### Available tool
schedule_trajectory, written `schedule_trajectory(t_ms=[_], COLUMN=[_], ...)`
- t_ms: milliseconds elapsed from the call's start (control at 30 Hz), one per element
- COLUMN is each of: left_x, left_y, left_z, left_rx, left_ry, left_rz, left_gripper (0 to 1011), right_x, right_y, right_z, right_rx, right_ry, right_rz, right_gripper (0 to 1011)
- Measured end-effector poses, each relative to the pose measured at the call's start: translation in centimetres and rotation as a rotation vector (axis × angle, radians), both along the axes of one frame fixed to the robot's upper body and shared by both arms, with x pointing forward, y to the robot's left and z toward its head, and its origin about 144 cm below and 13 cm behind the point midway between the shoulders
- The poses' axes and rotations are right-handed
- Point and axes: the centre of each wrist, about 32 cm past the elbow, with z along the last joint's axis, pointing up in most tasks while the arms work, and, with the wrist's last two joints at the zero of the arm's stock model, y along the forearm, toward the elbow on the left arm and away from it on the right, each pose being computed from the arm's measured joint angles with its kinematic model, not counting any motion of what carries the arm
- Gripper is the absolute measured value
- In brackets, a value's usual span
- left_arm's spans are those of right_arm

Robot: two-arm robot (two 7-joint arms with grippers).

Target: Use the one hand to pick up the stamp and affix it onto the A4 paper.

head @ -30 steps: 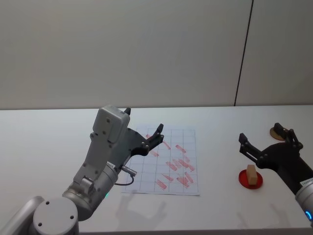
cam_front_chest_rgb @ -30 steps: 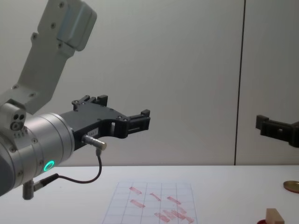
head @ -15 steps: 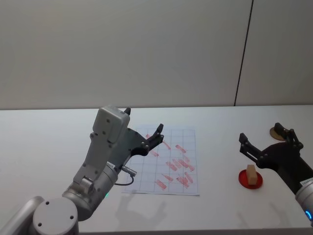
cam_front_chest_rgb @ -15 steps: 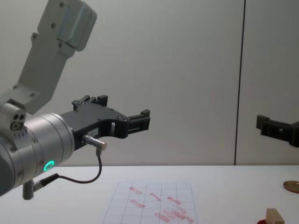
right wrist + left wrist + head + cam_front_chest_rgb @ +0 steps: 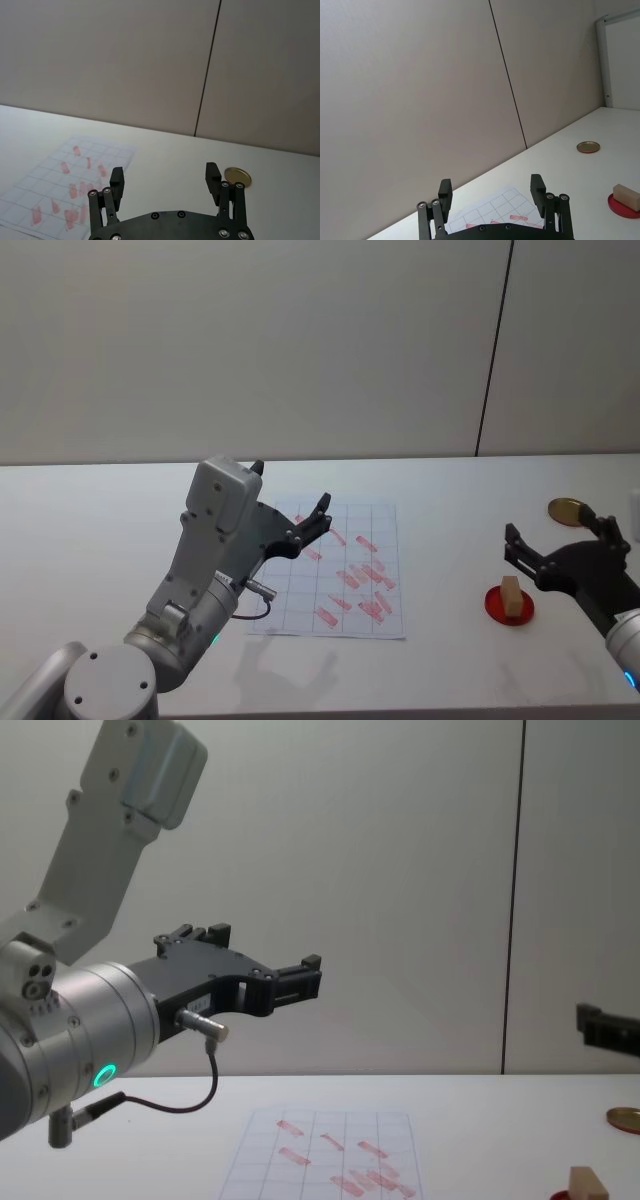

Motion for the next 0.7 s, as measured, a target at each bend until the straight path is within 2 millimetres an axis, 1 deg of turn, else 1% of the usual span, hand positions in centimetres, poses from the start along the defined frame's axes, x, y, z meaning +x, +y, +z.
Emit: schedule_trajectory(t_ms=[367,600,700], left_x=[0.0,0.0,0.0], left_y=[0.0,0.0,0.0], left_z=[0.0,0.0,0.0], left_rx=[0.0,0.0,0.0], left_ry=[0.0,0.0,0.0], left_rz=[0.0,0.0,0.0], left_gripper=[993,993,993], right_x=[1.2,2.3,2.6], right_y=[0.0,0.5,0.8], right_z=[-1.9,-3.4,-3.8], right_rx=[-0.038,-0.038,-0.034], right_ry=[0.092,0.145,0.159], right_rz=[-0.097,-0.154,-0.169], right_gripper=[1001,1001,1001])
